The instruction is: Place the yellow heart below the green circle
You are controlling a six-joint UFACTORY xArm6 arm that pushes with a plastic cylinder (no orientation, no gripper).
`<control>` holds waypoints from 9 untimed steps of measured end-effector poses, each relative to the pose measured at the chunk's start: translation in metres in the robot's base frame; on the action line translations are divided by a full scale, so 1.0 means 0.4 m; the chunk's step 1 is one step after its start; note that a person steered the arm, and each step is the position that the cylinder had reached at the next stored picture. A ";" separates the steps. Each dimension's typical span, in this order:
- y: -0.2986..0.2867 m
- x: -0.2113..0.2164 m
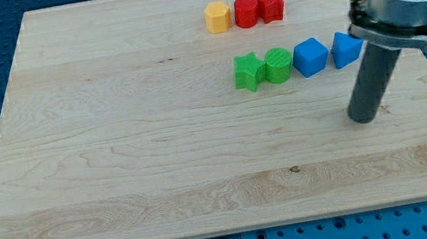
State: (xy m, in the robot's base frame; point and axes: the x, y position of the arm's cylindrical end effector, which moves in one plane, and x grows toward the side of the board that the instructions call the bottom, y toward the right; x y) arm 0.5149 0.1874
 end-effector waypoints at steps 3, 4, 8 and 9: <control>0.133 0.012; 0.195 0.024; 0.375 0.222; 0.375 0.229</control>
State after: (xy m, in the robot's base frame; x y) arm 0.6067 0.3372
